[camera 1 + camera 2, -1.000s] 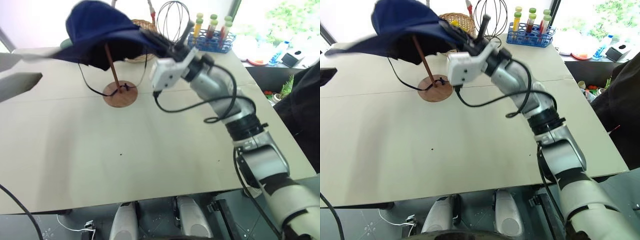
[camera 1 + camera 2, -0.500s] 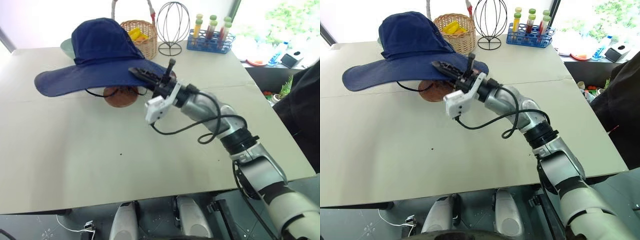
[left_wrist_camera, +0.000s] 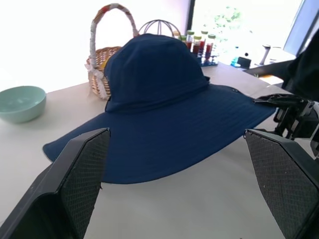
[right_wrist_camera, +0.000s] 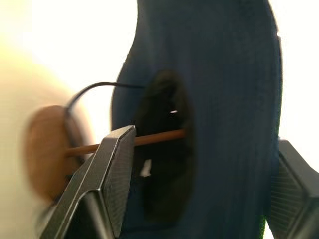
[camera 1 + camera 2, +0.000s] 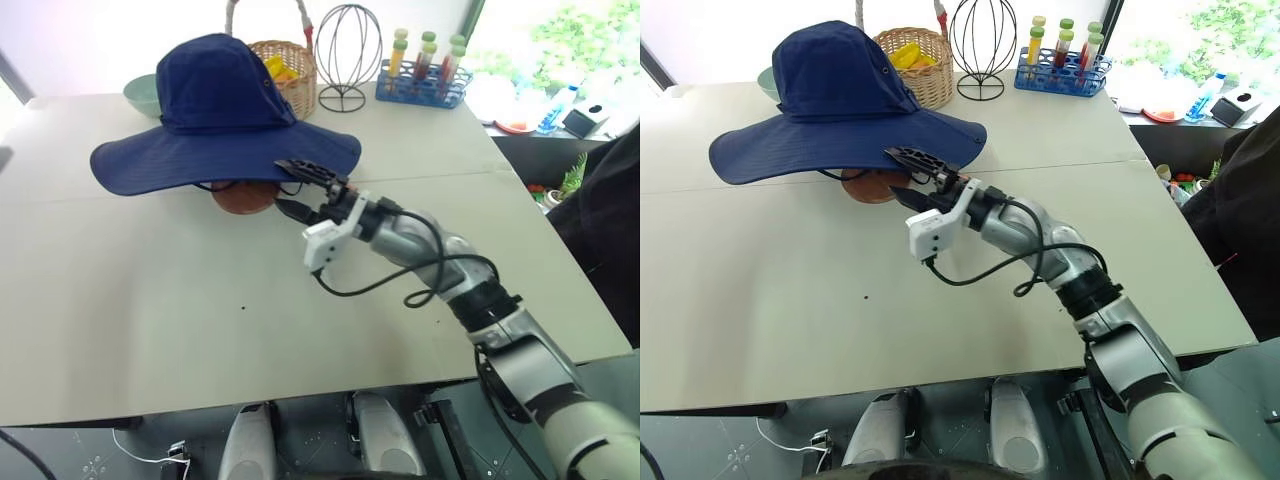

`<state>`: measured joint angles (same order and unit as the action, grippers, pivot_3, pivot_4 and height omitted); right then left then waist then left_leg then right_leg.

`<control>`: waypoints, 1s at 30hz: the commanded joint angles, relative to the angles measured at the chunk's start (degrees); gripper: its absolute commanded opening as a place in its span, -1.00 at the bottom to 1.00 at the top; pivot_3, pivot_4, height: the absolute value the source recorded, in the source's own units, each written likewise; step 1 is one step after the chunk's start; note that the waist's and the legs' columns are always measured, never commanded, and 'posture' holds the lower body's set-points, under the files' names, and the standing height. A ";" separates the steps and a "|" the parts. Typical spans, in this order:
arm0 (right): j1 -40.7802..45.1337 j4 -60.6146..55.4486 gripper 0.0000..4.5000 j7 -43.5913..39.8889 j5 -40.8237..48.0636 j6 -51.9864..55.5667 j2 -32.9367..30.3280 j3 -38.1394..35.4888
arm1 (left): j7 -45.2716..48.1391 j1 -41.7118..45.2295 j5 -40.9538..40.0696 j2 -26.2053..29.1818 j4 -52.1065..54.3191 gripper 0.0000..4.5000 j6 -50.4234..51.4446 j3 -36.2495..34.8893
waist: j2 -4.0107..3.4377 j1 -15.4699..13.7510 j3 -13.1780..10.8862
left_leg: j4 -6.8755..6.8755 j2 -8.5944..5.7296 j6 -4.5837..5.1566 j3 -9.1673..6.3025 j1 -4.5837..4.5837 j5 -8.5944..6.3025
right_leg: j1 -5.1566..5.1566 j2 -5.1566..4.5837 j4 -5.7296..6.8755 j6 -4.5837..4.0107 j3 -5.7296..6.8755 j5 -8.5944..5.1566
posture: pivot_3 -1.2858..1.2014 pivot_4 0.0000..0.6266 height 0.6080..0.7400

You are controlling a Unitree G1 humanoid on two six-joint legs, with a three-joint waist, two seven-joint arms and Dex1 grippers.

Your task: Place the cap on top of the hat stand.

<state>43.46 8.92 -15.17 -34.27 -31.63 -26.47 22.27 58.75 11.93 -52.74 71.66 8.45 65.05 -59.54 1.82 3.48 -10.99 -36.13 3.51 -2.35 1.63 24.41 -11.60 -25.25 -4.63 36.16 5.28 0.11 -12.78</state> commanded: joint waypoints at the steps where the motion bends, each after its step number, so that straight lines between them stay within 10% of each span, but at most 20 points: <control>1: -1.81 -8.22 0.56 -5.66 8.79 1.75 -4.15 -6.04 | 0.50 2.46 -0.14 2.28 -0.37 1.00 -3.65 3.64 | -0.02 -0.05 -0.01 | 0.00 0.00 0.00 0.00 -0.02 0.00 | 0.01 0.00 0.01 0.00 0.00 0.00 | 0.03 -0.52 1.00; 7: -8.86 -21.84 0.56 -26.70 39.84 17.57 -17.47 -16.05 | 3.09 4.82 2.52 3.90 -1.71 1.00 -9.54 11.03 | -0.04 -0.96 -0.03 | 0.02 0.03 0.00 0.01 -0.05 0.00 | 0.01 0.05 0.02 0.02 0.00 0.00 | 0.03 -0.52 1.00; 13: 0.44 -18.27 0.79 -43.63 84.31 68.83 -34.67 -32.15 | 8.59 1.16 13.38 5.54 0.61 1.00 -24.28 19.81 | -0.27 -1.29 -0.16 | -0.06 0.04 0.00 0.15 -0.06 0.00 | 0.03 -0.06 -0.04 -0.14 -0.02 0.02 | 0.03 -0.52 1.00; 30: 12.87 -12.53 0.98 -52.31 90.48 91.32 -39.95 -33.40 | -9.23 2.18 43.31 -8.24 4.68 1.00 -60.02 37.85 | -0.41 -1.50 -0.22 | 0.01 0.16 0.03 0.41 0.03 -0.03 | -0.22 -0.01 -0.07 -0.26 -0.09 -0.02 | 0.03 -0.52 1.00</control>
<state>54.38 -2.57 -66.94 55.38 59.52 -65.25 -8.75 52.40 12.57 -11.66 63.38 13.09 7.14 -21.38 1.41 1.98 -11.21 -36.15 3.66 -2.32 2.04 24.44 -11.64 -25.46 -4.64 36.09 5.02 0.01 -12.79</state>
